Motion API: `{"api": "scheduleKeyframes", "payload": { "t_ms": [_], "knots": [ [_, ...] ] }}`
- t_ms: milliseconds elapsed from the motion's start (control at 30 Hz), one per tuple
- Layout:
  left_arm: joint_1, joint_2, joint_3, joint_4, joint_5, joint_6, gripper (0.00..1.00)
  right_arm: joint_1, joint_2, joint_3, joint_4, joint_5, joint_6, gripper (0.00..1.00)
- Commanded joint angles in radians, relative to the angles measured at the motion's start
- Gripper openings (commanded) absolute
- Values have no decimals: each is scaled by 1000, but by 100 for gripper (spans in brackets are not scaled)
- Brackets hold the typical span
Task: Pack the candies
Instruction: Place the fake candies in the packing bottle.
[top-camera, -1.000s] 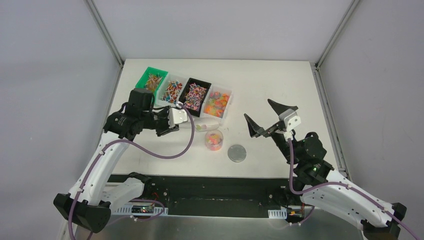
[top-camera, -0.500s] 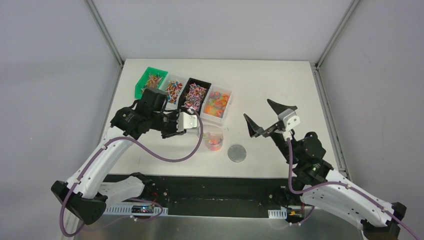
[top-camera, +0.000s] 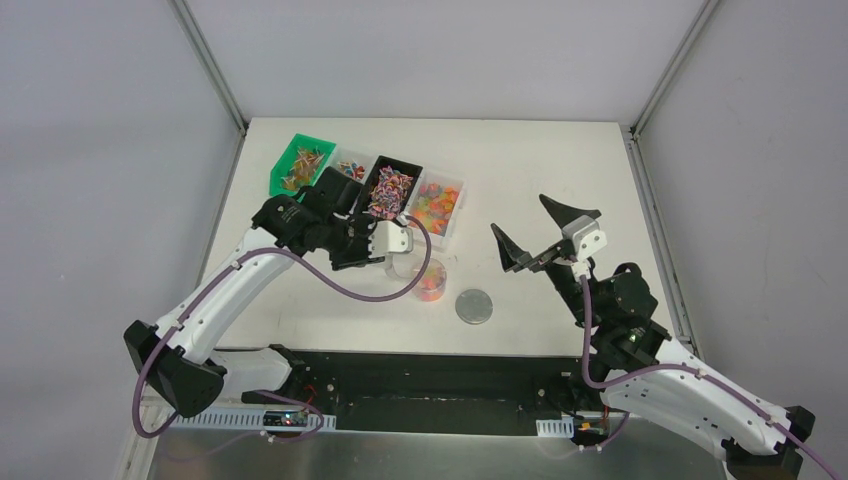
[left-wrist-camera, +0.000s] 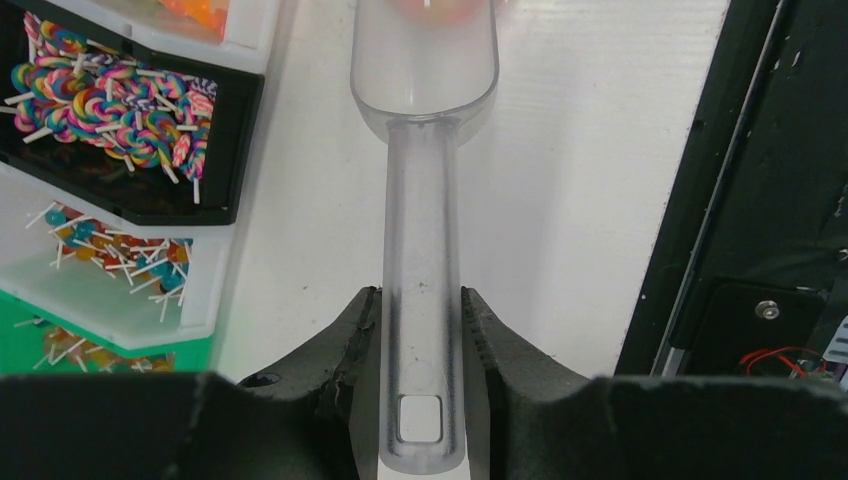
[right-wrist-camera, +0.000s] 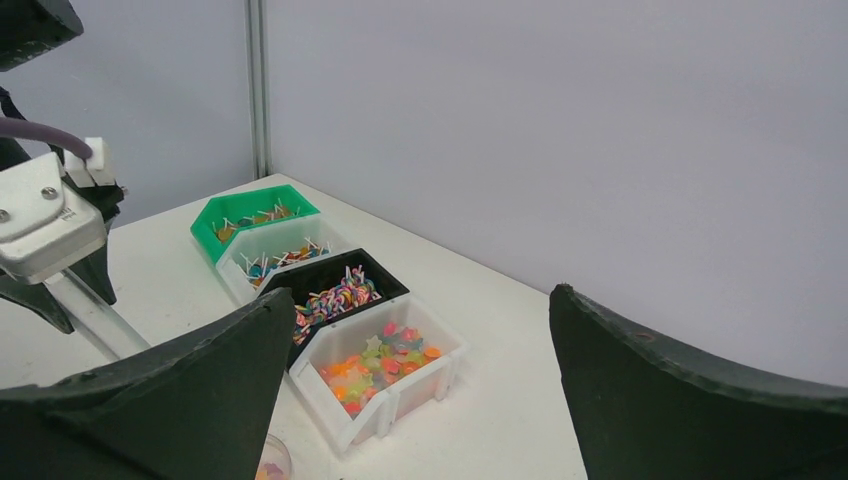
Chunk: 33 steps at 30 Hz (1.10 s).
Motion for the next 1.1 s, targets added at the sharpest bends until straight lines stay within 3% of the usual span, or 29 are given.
{"api": "scheduleKeyframes", "payload": {
  "t_ms": [0, 400, 667, 800, 933, 1067],
  "knots": [
    [-17, 26, 58, -33, -97, -10, 0, 4, -1, 42, 14, 13, -13, 100],
    [-21, 100, 163, -42, -201, -114, 0, 5, 32, 42, 35, 2, -7, 100],
    [-21, 86, 175, 130, -252, -284, 0, 4, 23, 29, 29, -7, 11, 100],
    [-12, 102, 226, 184, -366, -384, 0, 4, 17, 26, 28, -10, 15, 100],
    [76, 133, 281, 193, -433, -440, 0, 4, 18, 24, 25, -25, 33, 100],
    [215, 153, 307, 189, -372, -490, 0, 4, 11, 8, 21, -36, 50, 100]
  ]
}}
